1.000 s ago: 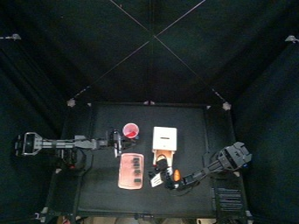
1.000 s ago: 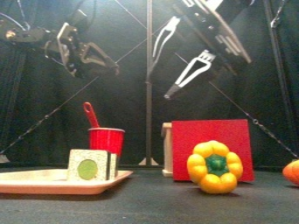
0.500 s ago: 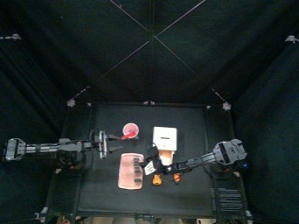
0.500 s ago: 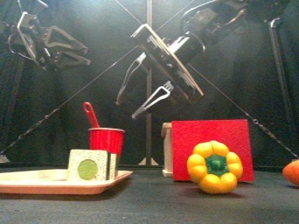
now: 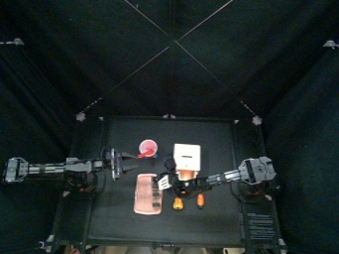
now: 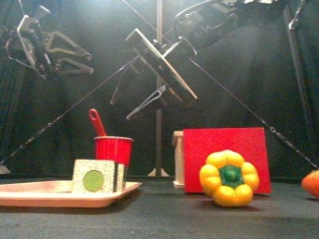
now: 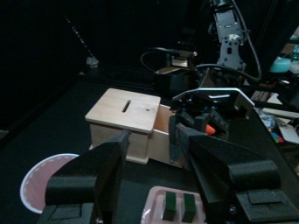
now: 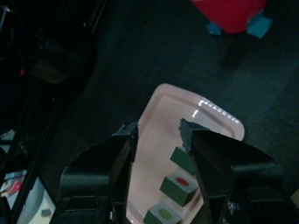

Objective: Grab sushi piece from plate

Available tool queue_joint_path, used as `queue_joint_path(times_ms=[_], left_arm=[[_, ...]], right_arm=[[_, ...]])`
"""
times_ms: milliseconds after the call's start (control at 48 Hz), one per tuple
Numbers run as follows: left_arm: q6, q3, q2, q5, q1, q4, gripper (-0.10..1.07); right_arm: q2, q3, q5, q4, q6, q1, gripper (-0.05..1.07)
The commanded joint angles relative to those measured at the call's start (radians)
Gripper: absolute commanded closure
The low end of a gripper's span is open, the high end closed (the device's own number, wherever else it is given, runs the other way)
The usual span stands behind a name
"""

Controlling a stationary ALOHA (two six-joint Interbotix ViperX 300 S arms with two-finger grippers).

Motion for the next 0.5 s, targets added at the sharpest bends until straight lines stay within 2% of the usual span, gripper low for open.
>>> queue_joint_path(times_ms=[0, 104, 250, 354, 479], left_arm=[[0.002, -0.012, 0.002, -0.005, 0.002, 0.0, 0.13], [0.002, -0.012, 0.002, -0.005, 0.002, -0.002, 0.13], [0.002, -0.012, 0.002, -0.005, 0.006, -0.002, 0.13], [0.002, -0.012, 0.002, -0.005, 0.006, -0.002, 0.13], [0.002, -0.011, 0.002, -0.005, 0.008, -0.002, 0.13]], right_arm=[[-0.052, -0.04, 0.087, -0.021, -0.003, 0.0, 0.22], [-0.049, -0.052, 0.215, -0.04, -0.003, 0.018, 0.22], [-0.052, -0.063, 0.316, -0.038, -0.023, 0.051, 0.22], [-0.043, -0.104, 0.4, 0.0, -0.121, 0.071, 0.22], [-0.003, -0.201, 0.545, 0.127, -0.311, 0.08, 0.22]])
